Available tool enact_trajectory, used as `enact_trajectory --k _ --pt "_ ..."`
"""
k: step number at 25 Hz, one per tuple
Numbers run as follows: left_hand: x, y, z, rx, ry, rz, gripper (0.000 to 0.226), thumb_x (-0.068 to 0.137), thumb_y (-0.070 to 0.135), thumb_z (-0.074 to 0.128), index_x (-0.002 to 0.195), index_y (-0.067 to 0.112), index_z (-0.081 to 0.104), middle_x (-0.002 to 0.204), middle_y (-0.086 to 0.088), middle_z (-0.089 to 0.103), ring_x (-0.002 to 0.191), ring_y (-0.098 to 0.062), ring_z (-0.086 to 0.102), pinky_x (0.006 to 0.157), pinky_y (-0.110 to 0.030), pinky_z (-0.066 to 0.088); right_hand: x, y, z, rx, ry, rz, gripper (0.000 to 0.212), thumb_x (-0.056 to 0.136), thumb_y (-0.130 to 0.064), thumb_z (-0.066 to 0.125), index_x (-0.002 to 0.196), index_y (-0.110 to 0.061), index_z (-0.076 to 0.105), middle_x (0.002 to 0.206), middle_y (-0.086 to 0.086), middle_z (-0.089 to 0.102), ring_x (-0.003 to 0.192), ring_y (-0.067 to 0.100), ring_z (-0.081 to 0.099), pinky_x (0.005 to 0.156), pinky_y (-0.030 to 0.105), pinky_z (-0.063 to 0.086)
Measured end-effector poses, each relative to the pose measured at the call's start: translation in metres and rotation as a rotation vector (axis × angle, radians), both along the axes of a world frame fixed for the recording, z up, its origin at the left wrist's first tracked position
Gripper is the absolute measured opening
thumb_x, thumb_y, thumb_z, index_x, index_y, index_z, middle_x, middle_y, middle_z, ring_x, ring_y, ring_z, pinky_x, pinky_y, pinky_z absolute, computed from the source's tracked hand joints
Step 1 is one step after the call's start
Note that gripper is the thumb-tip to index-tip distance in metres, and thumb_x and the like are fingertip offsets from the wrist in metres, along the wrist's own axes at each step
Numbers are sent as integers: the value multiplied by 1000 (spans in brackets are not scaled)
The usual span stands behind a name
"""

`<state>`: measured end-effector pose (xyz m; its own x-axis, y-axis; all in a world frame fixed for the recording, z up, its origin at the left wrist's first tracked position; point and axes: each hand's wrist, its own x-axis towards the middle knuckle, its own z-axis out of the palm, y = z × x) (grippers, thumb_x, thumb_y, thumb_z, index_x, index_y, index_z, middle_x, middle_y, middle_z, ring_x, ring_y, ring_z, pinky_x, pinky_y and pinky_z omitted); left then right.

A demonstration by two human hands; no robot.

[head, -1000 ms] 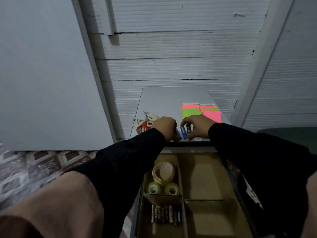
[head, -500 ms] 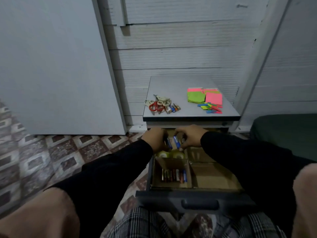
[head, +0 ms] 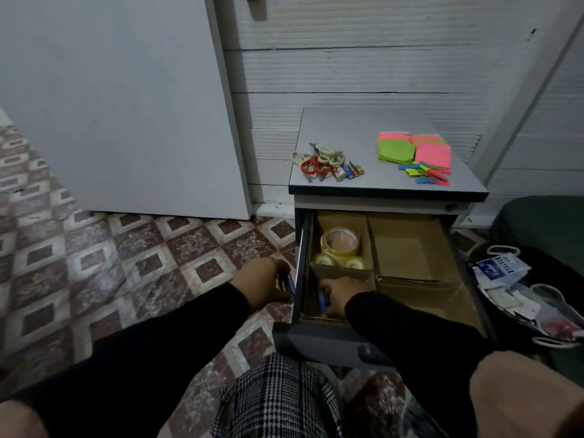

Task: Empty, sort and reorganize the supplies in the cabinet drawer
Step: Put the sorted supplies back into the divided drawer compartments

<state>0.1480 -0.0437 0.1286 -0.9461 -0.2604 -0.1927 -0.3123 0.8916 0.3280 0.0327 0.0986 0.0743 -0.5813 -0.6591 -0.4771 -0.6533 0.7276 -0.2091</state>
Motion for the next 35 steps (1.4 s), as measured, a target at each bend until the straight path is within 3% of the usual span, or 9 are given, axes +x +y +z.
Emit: enact_trajectory --k 5,9,12,15,19,23,27,31,35 --pt "9 -13 -14 20 -33 15 50 81 28 72 125 12 55 122 -5 61 111 -20 58 92 -30 46 -3 -20 -17 -65 103 -19 57 88 -18 60 140 -22 38 129 11 54 114 27 55 84 31 47" --pt "4 -19 -20 33 -45 31 50 81 28 72 125 11 56 120 -5 62 109 -19 58 87 -25 45 -7 -11 -24 -106 52 -84 56 85 -12 63 136 -17 39 123 14 57 108 29 59 86 33 50" --pt "0 -18 -23 39 -33 32 49 81 27 72 125 12 55 119 -4 63 108 -19 59 82 -22 42 -15 2 -27 -226 -130 -232 47 81 -8 69 124 -10 50 120 11 59 97 23 60 72 25 51" --pt "-2 -14 -24 27 -17 18 42 81 25 72 118 11 60 114 -5 65 105 -20 60 84 -28 46 -13 4 -28 -382 -363 -361 35 79 2 69 107 -12 54 115 9 56 88 18 55 54 18 52" --pt "-2 -11 -25 21 -13 -4 39 81 26 72 116 11 60 114 -5 65 104 -20 60 83 -28 46 -10 -8 -32 -443 -434 -384 47 75 2 73 117 -10 55 114 4 50 101 21 53 61 22 50" --pt "2 -15 -26 38 -10 12 44 83 26 71 121 11 57 119 -5 62 108 -20 58 85 -25 43 -12 -16 -43 -392 -229 -309 51 75 -6 75 120 -11 54 124 9 55 109 24 55 89 32 50" --pt "4 -21 -29 30 -35 38 47 82 28 71 124 12 56 121 -5 62 109 -19 58 89 -28 46 -14 -13 -50 -291 -30 -94 29 86 -3 59 114 -10 61 123 11 52 114 27 52 92 29 42" --pt "2 -20 -31 29 -38 32 48 81 29 72 123 11 56 120 -4 62 107 -19 59 88 -27 47 -14 -14 -59 -164 -71 -16 38 94 -5 47 130 -13 56 133 11 51 123 26 49 98 27 38" --pt "3 -19 -32 40 -28 31 51 81 29 72 126 12 55 123 -4 61 110 -18 59 88 -24 45 -14 -13 -55 -145 -52 -2 41 93 -6 48 132 -17 53 141 13 42 130 29 41 105 31 34"
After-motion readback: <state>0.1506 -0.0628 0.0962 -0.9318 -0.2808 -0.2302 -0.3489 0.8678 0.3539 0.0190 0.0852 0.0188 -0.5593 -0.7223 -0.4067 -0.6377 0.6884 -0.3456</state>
